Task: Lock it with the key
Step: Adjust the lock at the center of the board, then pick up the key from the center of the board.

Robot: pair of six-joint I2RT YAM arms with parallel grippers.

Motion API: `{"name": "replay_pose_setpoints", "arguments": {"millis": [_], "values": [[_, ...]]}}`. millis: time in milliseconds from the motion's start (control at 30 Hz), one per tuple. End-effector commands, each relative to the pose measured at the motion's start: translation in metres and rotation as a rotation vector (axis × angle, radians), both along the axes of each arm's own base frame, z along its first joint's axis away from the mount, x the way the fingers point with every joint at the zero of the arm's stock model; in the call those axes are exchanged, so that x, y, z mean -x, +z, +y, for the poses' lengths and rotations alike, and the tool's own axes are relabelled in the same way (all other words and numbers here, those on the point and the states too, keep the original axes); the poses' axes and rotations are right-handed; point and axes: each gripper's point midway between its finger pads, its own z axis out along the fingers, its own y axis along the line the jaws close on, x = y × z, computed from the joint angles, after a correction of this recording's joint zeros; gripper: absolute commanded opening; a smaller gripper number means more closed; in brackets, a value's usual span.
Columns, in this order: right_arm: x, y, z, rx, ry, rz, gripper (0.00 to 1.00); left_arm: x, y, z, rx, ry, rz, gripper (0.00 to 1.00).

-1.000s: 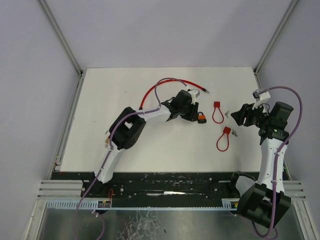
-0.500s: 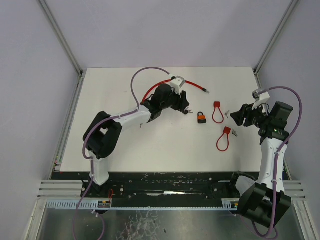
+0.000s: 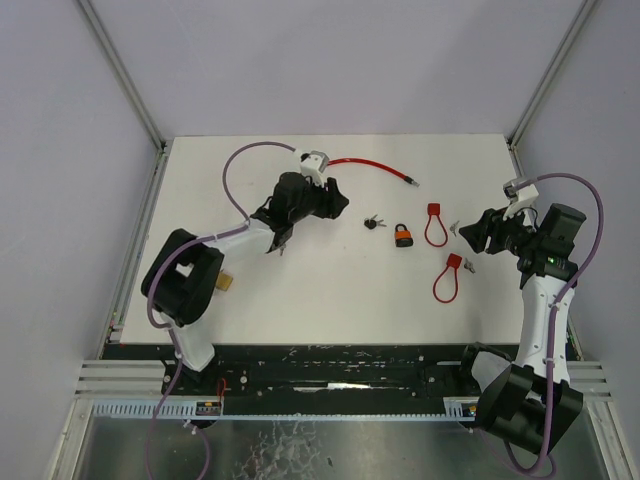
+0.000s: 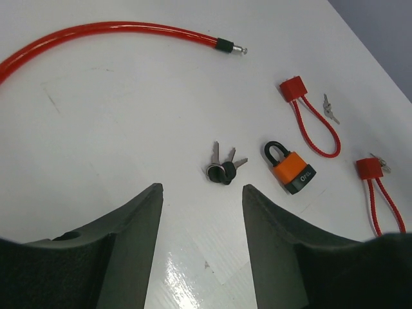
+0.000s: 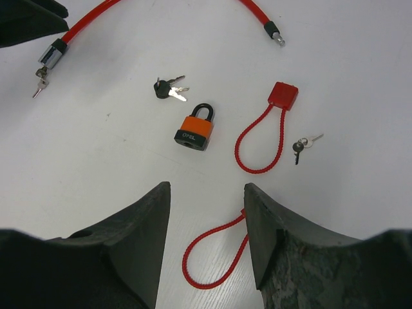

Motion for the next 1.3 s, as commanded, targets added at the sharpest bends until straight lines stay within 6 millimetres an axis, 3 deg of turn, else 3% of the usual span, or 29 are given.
{"name": "replay_pose_setpoints", "arguments": {"millis": [0, 200, 433, 567, 767, 900, 1033, 1167, 1267], "values": [[0.001, 0.007, 0.004, -0.002, 0.030, -0.030, 0.56, -0.007, 0.041, 0.018, 0.083, 0.055, -0.110, 0.52], [0.003, 0.010, 0.006, -0.003, 0.037, -0.038, 0.56, -0.007, 0.026, 0.010, 0.113, 0.031, -0.040, 0.52], [0.004, 0.011, 0.008, -0.010, 0.046, -0.042, 0.56, -0.013, -0.017, -0.002, 0.014, 0.065, 0.119, 0.51], [0.004, 0.013, 0.009, -0.012, 0.053, -0.047, 0.56, -0.008, -0.034, -0.030, -0.069, 0.039, 0.151, 0.52], [0.006, 0.015, 0.012, -0.017, 0.065, -0.056, 0.56, 0.022, -0.028, -0.090, -0.222, -0.204, 0.034, 0.54], [0.006, 0.016, 0.011, -0.015, 0.064, -0.058, 0.56, 0.026, -0.040, -0.109, -0.234, -0.257, 0.142, 0.57], [0.006, 0.016, 0.012, -0.014, 0.065, -0.060, 0.56, 0.023, -0.045, -0.107, -0.267, -0.174, 0.119, 0.64], [0.006, 0.016, 0.012, -0.016, 0.065, -0.059, 0.56, -0.001, -0.038, -0.079, -0.349, -0.014, 0.047, 0.82], [0.006, 0.016, 0.012, -0.017, 0.066, -0.058, 0.56, -0.012, -0.039, -0.064, -0.400, 0.032, 0.042, 0.80]]}}
